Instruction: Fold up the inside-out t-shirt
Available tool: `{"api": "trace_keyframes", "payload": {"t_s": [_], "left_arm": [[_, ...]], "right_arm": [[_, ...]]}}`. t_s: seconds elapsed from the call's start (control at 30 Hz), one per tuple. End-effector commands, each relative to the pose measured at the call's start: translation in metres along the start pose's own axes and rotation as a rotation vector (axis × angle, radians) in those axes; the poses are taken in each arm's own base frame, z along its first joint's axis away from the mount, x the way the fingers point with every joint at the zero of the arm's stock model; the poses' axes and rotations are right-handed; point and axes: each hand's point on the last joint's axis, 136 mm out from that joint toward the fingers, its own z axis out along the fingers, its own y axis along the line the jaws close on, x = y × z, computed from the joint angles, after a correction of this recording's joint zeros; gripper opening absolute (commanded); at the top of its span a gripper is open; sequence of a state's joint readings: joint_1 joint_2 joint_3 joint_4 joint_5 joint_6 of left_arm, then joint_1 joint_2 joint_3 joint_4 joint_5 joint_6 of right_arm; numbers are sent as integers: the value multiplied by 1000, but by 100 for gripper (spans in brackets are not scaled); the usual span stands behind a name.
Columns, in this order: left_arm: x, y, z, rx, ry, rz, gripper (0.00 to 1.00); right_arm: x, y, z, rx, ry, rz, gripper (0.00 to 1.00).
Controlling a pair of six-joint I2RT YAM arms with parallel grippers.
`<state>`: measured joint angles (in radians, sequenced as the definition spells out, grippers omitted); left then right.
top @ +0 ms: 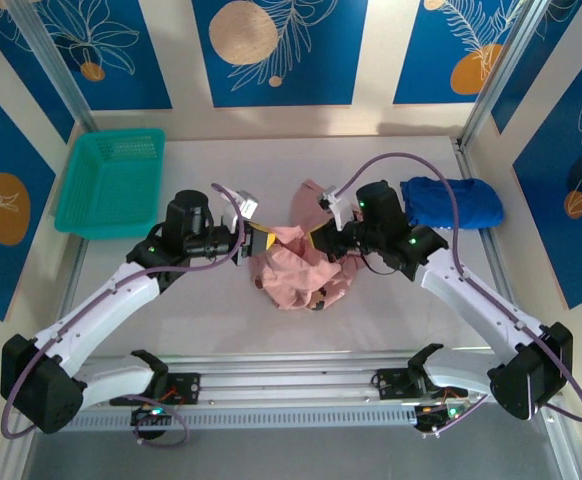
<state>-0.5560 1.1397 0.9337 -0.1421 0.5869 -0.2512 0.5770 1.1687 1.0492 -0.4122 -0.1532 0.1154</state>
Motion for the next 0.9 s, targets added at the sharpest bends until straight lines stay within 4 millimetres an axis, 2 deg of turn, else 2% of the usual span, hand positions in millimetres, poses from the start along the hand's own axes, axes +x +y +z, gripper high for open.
{"api": "trace_keyframes", "payload": {"t_s": [0.0,0.1,0.3,0.4,0.6,0.77,0.87], "left_arm": [[4,9,-6,-46,-7,23,0],[18,19,-6,-93,8,11,0],[40,30,-19,-179,-20,24,31],[52,34,-26,-223,-47,41,42],[66,20,-29,-205,-62,123,56],[77,11,-19,-228,-16,211,64],[79,14,-11,-294,4,259,70]], "right_arm": [[-24,1,-15,54,-61,21,0],[-30,-6,-19,127,-63,66,0],[-34,-1,-10,185,-24,127,0],[-37,5,-2,194,3,138,0],[-42,10,7,217,40,142,0],[-46,12,11,218,49,142,0],[-45,12,13,218,58,140,0]]}}
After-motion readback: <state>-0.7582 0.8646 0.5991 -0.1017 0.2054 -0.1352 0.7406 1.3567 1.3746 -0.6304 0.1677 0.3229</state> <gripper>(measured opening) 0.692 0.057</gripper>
